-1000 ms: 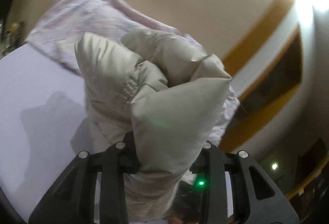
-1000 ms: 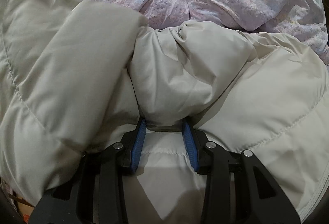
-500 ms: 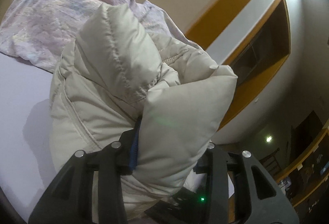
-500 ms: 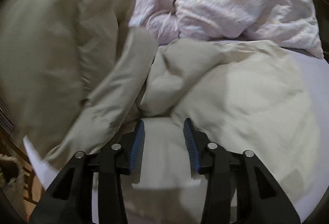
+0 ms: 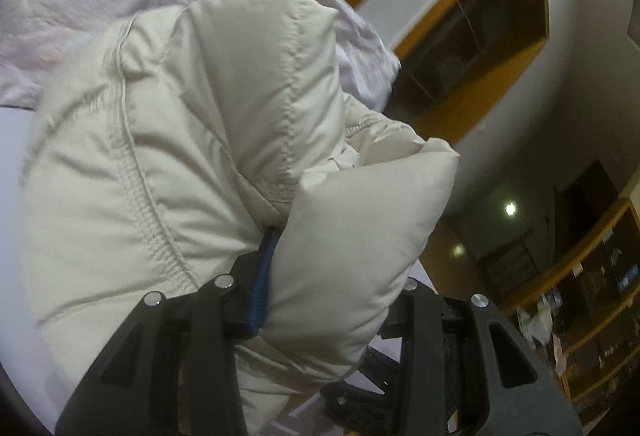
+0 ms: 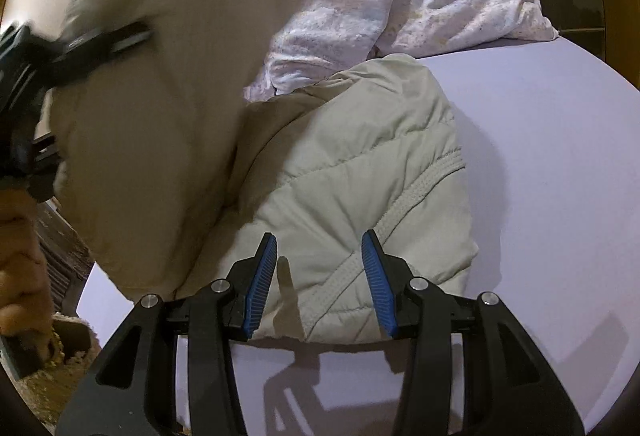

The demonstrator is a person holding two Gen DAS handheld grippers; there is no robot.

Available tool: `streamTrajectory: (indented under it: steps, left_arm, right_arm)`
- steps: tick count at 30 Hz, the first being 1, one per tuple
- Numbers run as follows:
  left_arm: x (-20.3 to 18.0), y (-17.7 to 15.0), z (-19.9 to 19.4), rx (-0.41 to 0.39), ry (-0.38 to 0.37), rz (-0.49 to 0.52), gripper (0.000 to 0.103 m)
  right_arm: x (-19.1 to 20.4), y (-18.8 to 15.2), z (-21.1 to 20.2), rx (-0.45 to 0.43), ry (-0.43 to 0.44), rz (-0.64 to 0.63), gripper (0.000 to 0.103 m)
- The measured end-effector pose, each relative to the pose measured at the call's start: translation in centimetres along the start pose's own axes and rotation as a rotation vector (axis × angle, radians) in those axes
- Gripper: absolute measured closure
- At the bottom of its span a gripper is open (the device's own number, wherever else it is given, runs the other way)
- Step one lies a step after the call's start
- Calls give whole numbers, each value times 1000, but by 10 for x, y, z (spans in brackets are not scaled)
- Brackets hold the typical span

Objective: Fold large clothes

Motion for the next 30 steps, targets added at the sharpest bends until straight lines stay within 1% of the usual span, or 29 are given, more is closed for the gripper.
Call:
streamTrajectory:
  steps: [2,5,8,10,11,13,14,15,16,19,20,21,23,25,26,27,28,30]
  left_arm:
    - [-10,-8,22,59,-8,14,65]
    - [-21,-17,54,132,17,53,65]
    - [-26,-18,73,177,40,87,64]
    - [-29,-15,75,192,37,94,60]
    - [-28,-11,74,195,33,96,57]
    - [-29,-6,68,202,14,95,45]
    - [-32,1,66,203,3,94,40]
    - [-35,5,60,206,-16,95,32]
    - [-47,0,54,207,-30,98,25]
    - [-69,-4,21,188,-84,131,18]
    - [-71,0,8,174,-100,142,16]
    - [-74,2,-3,155,-102,151,14]
    - [-70,10,-30,77,-42,180,11]
    - [-54,22,-45,16,48,176,10]
    - [-41,29,-49,-2,94,158,10]
    - [-29,35,-50,-9,122,139,10]
    - [-11,43,-50,-14,167,102,10]
    - [15,49,-49,-17,219,55,10]
  right_arm:
    - [-2,-4,-4,-12,-19,-9,57]
    - [-7,-11,-9,-35,-18,-1,57]
    - [-11,-21,-13,-41,-2,23,56]
    - [-14,-23,-11,-38,4,36,56]
    - [-14,-23,-10,-38,8,39,56]
    - [-14,-24,-11,-40,12,43,56]
    - [-15,-24,-9,-41,14,46,56]
    - [-15,-24,-8,-41,17,50,56]
    - [-16,-24,-8,-42,20,54,56]
    - [-22,-22,-6,-45,29,70,56]
    - [-23,-22,-5,-45,32,73,56]
    - [-24,-22,-5,-45,34,76,56]
    - [-24,-22,-6,-44,37,81,56]
    - [-24,-23,-7,-44,40,84,56]
    - [-24,-22,-7,-43,41,85,56]
    - [-24,-22,-6,-41,41,86,56]
    - [-24,-22,-6,-38,41,86,56]
    - [-24,-21,-5,-35,38,82,55]
Point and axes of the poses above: each gripper's, at about its wrist camera, not at the fingertips, and z roughly the way its jaws point, x to its left, y to its top, the point moved 1 cm from there along z, roughly the way its jaws point, and after that the axes turned 3 degrees about y, right-handed, at the moved point
